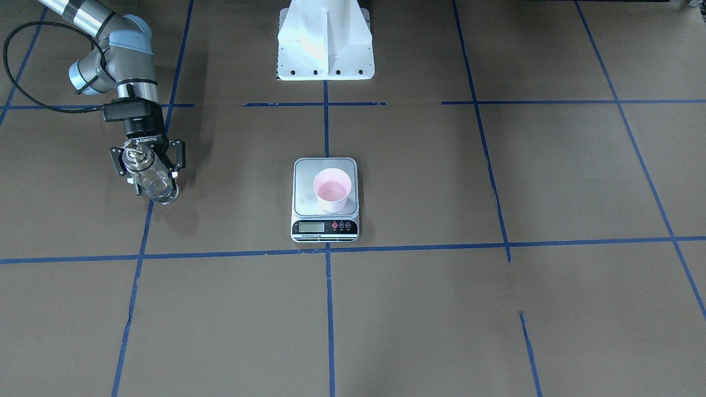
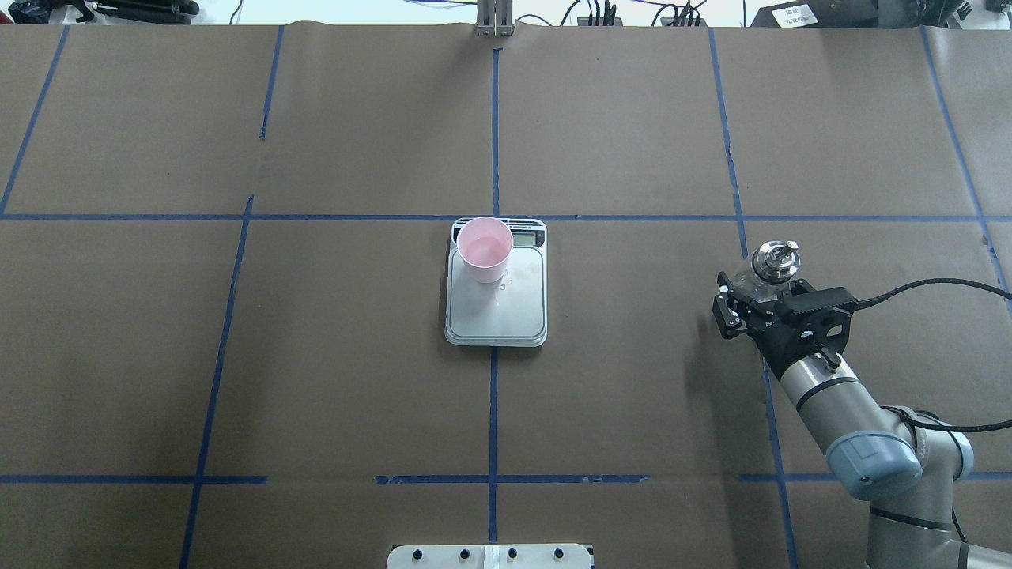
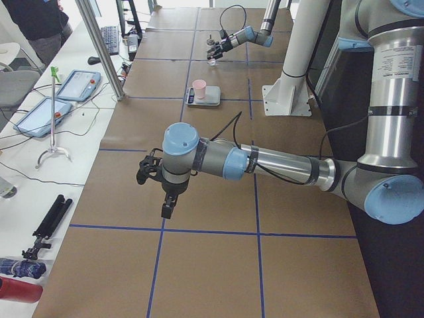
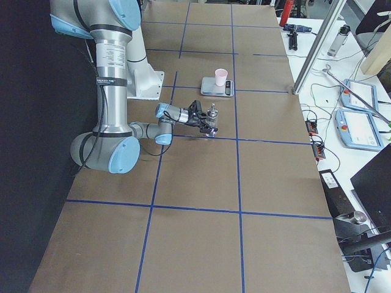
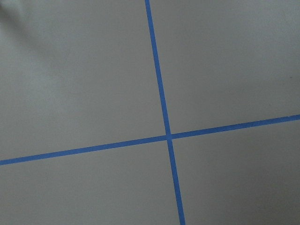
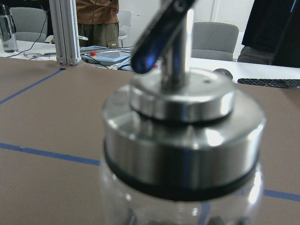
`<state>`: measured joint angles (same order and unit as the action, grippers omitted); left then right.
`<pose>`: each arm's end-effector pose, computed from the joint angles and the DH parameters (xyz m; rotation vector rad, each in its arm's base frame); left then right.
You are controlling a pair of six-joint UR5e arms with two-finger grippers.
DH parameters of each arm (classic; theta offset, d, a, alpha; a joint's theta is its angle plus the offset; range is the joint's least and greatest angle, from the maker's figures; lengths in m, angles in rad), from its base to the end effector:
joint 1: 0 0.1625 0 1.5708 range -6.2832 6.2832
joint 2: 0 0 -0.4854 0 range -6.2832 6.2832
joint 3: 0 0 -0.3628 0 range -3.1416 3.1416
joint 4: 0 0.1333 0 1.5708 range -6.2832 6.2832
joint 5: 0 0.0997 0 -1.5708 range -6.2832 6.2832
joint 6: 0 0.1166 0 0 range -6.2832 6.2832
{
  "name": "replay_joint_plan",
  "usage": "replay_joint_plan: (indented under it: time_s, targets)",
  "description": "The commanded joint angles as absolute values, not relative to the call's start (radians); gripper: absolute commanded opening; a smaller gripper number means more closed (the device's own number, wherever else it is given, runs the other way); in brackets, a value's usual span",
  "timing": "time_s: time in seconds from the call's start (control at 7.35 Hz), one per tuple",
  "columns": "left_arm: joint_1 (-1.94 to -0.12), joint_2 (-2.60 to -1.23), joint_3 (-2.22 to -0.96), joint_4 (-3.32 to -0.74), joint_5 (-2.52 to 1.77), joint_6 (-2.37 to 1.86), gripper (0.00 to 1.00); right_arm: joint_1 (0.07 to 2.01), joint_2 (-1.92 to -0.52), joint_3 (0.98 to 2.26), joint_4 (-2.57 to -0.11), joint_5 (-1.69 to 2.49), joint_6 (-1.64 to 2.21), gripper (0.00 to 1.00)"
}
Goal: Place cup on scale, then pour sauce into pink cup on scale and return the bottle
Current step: 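Lower the dispenser with the right gripper onto the table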
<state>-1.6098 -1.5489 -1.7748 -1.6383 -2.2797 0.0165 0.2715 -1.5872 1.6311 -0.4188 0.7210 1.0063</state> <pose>-0.0755 -0.4621 0.6432 0.2585 0.6981 0.0670 -0.3864 -0.3369 0.5673 1.1232 -0.7143 0.2587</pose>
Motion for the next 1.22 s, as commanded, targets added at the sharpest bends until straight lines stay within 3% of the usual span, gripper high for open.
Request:
replay_joint_plan:
  time_s: [0.0, 0.27, 1.09]
  targets:
    - [-1.609, -1.549, -1.775, -1.638, -2.279, 0.015, 1.00, 0.272, -1.579, 1.628, -0.419, 0.722, 1.008, 0.00]
    - [-1.609, -1.551, -1.775, -1.638, -2.279, 0.012, 1.00, 0.272, -1.527, 1.567, -0.413, 0.719, 1.058, 0.99]
    - [-1.609, -1.552, -1.776, -1.638, -2.283, 0.011, 1.00, 0.275, -1.537, 1.568, -0.408, 0.716, 1.057, 1.00]
